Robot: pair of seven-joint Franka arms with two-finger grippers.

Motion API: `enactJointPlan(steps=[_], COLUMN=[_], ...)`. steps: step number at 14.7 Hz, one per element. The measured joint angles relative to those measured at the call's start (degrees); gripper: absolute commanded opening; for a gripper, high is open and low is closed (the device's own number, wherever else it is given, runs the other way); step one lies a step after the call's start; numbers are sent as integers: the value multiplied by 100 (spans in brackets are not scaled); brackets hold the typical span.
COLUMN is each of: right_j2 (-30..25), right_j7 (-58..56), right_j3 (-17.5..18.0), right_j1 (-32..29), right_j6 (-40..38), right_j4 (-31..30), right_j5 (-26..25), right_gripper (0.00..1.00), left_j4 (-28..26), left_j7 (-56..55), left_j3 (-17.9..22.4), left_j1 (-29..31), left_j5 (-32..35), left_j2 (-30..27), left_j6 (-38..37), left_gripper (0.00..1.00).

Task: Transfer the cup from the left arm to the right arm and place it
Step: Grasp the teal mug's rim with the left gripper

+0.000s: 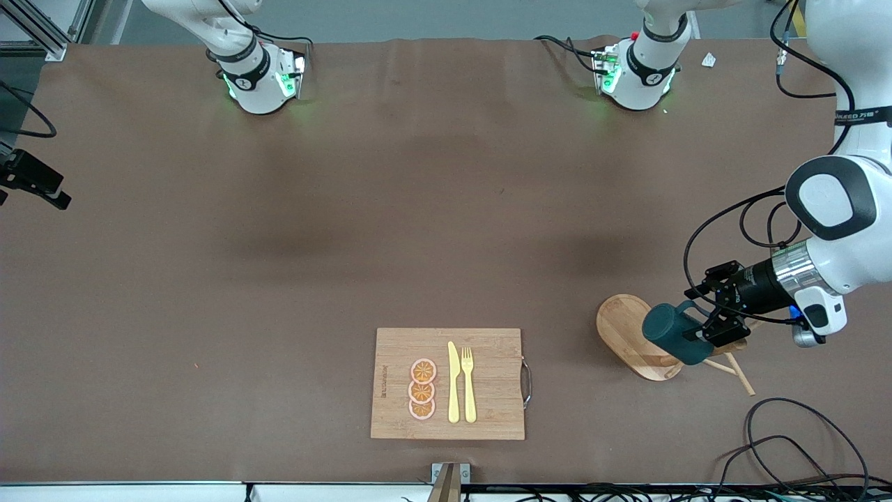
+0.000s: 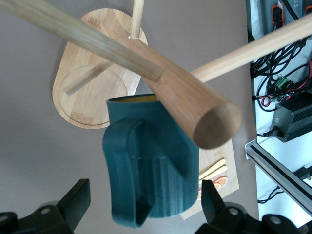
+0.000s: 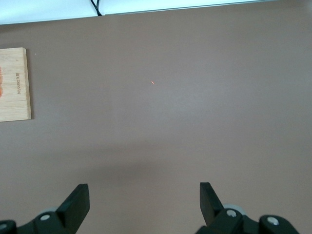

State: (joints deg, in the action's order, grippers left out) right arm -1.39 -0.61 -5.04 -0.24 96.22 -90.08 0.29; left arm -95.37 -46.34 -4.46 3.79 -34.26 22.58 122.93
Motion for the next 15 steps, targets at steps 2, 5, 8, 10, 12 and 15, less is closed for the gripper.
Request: enactJointPlan(steps=[2, 5, 8, 10, 12, 15], right_j2=[0, 0, 0, 0, 0, 0], right_j7=[0, 0, 0, 0, 0, -1], right_j3=[0, 0, 0, 0, 0, 0], right_j1=[0, 0, 0, 0, 0, 0], right_j6=[0, 0, 0, 0, 0, 0], right_j4=[0, 0, 0, 0, 0, 0], right_j5=[0, 0, 0, 0, 0, 0], right_gripper=[100, 100, 100, 100, 100, 100], left_j4=[17, 48, 86, 111, 169, 207], left_j7=[0, 0, 0, 0, 0, 0], left_j3=[-3, -11, -17, -20, -23, -25], left_j1=[-2, -5, -9, -11, -13, -21], left_j5=[-24, -29, -37, -122, -143, -150], left_j2=[52, 107, 182, 241, 298, 361], left_j6=[61, 70, 73, 99, 105, 108], left_gripper=[100, 100, 100, 100, 100, 100])
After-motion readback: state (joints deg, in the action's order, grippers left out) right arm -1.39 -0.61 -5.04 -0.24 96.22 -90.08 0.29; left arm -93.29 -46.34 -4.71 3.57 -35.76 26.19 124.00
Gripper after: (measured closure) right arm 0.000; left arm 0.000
